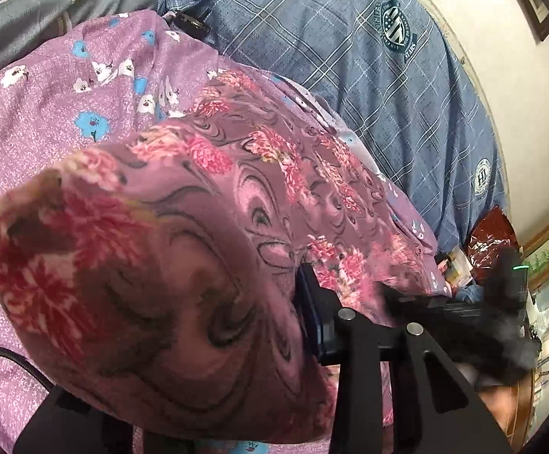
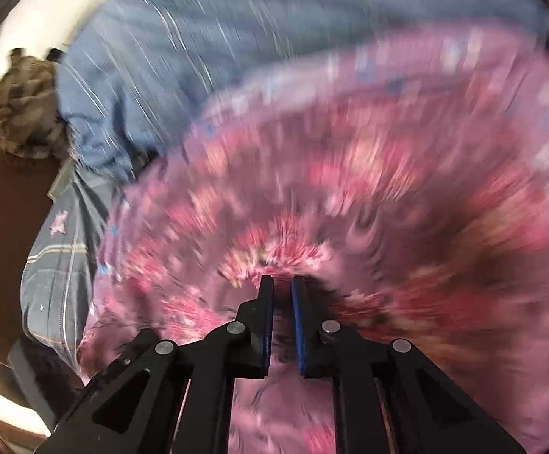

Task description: Fold small clothes

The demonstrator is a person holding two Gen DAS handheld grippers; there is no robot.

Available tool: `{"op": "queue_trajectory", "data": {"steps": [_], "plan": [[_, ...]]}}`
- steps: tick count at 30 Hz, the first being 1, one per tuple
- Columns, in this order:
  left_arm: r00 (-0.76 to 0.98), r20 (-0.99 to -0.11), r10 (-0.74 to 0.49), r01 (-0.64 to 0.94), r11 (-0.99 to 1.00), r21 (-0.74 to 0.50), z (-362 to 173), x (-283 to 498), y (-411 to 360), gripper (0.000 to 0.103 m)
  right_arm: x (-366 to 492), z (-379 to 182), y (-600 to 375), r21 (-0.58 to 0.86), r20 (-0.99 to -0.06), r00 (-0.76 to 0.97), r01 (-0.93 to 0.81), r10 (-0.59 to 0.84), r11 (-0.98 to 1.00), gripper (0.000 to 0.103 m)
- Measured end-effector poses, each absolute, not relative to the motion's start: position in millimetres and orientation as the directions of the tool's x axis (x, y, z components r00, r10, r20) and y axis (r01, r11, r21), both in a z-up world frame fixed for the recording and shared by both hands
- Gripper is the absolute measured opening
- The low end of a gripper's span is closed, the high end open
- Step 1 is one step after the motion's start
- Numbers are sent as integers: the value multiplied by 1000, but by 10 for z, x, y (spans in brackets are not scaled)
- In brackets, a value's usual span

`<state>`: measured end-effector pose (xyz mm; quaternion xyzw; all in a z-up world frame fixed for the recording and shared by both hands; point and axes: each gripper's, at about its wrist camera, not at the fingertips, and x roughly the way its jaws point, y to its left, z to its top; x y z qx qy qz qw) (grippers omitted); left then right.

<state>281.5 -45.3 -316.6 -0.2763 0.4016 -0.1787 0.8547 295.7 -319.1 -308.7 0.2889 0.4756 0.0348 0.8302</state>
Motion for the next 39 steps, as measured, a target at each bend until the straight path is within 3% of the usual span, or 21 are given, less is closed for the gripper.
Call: {"op": "queue_trajectory", "data": {"steps": [1, 7, 9, 16, 22, 27, 30, 32, 33, 35, 37, 39], "plan": [[616, -588, -524, 98, 792, -603, -3149, 2803, -465, 34, 2920, -3119, -3231, 546, -731, 588, 199, 346, 814, 1], [651, -588, -480, 123, 831, -542, -3059, 2734, -539, 23, 2827, -3077, -3412, 630, -703, 556, 196, 443, 752, 1], [668, -583, -462, 150, 852, -502, -2951, 2688, -604, 22, 2764, -3021, -3495, 653, -686, 562, 192, 463, 733, 10], [707, -600, -374, 257, 927, -274, -2385, 2492, -1141, 20, 2345, -2694, -4470, 697, -591, 727, 243, 350, 674, 10], [687, -623, -373, 368, 919, -144, -2046, 2386, -2145, 20, 1995, -2718, -5260, 748, -536, 803, 309, 260, 587, 10], [633, -655, -414, 513, 857, -46, -2190, 2251, -3196, 20, 1845, -2752, -5627, 772, -507, 835, 329, 215, 543, 10], [541, -734, -411, 561, 826, -49, -2524, 2248, -3558, 26, 1778, -2734, -5777, 773, -500, 846, 339, 187, 536, 10], [509, -758, -408, 571, 819, -58, -2655, 2235, -3531, 42, 1781, -2725, -5816, 766, -510, 840, 345, 185, 542, 14], [508, -746, -430, 586, 808, -66, -2630, 2202, -3469, 44, 1802, -2722, -5813, 773, -503, 840, 333, 202, 540, 18], [492, -729, -475, 615, 783, -94, -2498, 2143, -3308, 56, 1820, -2721, -5797, 787, -487, 841, 306, 236, 536, 48], [489, -707, -511, 625, 770, -124, -2364, 2115, -3137, 70, 1862, -2702, -5740, 790, -478, 840, 284, 256, 544, 54], [526, -675, -518, 607, 784, -129, -2237, 2117, -2989, 75, 1889, -2631, -5627, 777, -466, 845, 250, 261, 578, 53]]}}
